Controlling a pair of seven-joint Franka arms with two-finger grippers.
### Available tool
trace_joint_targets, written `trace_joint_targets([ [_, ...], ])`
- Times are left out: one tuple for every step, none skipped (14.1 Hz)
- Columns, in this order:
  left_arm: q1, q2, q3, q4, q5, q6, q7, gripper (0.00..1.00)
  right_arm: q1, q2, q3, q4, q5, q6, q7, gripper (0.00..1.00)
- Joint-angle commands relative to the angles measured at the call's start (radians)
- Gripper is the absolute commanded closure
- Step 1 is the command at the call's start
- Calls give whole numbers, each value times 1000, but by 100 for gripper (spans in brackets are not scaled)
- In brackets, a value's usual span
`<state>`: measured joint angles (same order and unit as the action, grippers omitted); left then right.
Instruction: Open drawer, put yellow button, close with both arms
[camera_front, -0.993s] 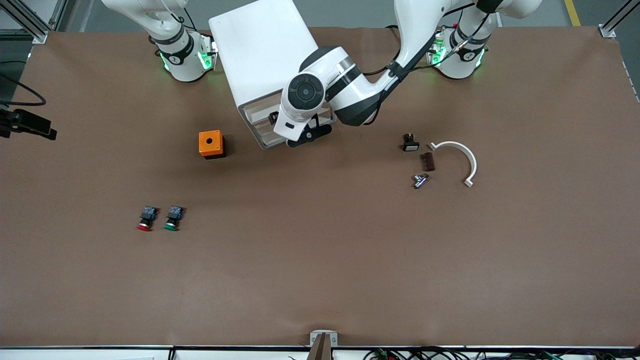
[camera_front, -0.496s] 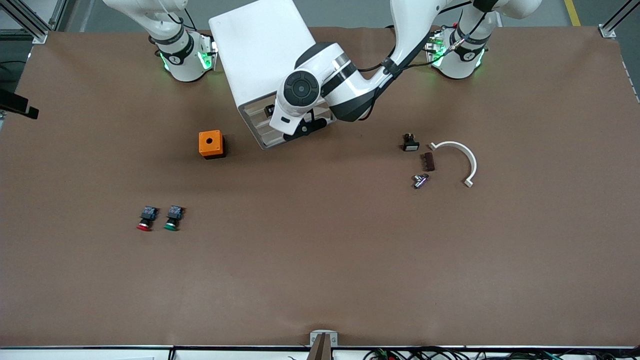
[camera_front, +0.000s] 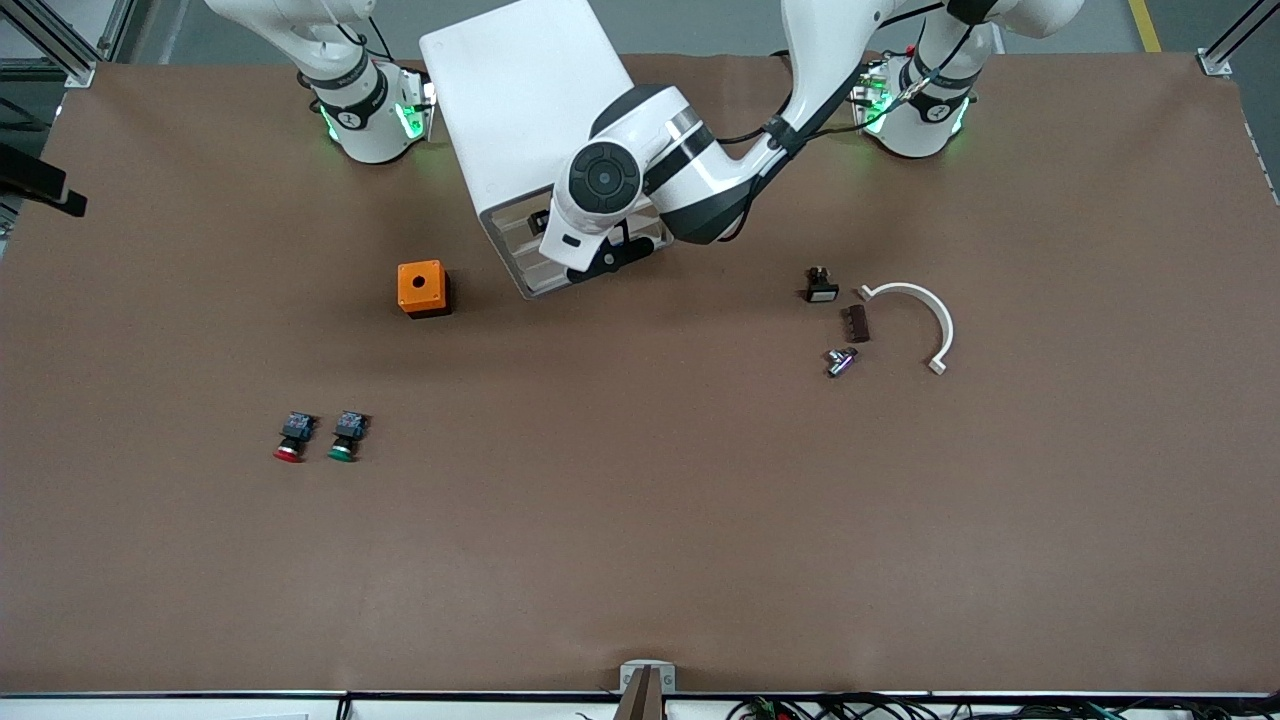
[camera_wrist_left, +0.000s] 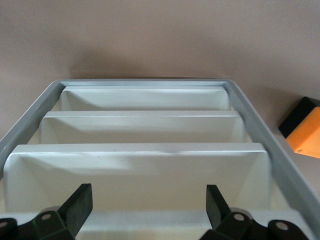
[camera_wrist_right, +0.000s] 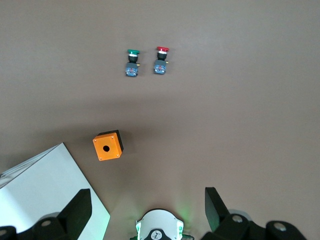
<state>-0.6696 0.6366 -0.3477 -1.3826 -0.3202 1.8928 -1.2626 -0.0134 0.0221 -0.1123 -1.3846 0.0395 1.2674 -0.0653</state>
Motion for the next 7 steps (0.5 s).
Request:
trace_joint_targets([
  [42, -64, 4, -9, -10, -3, -17, 0, 10, -100, 0, -124, 0, 70, 1, 0],
  [60, -83, 3, -10, -10, -3, -14, 0, 10, -119, 2, -149, 0, 82, 1, 0],
  [83, -95, 4, -10, -10, -3, -11, 0, 10, -126, 0, -159, 0, 87, 1, 0],
  [108, -112, 3, -12, 10, -4, 0, 0, 10, -128, 2, -159, 0, 87, 1, 0],
  [132, -130, 3, -13, 42, -4, 14, 0, 10, -128, 3, -160, 0, 87, 2, 0],
  [149, -147, 3, -16, 82, -7, 26, 0, 10, -133, 14, -162, -1, 90, 2, 0],
  [169, -169, 3, -38, 114, -9, 47, 0, 9, -137, 19, -165, -10, 104, 1, 0],
])
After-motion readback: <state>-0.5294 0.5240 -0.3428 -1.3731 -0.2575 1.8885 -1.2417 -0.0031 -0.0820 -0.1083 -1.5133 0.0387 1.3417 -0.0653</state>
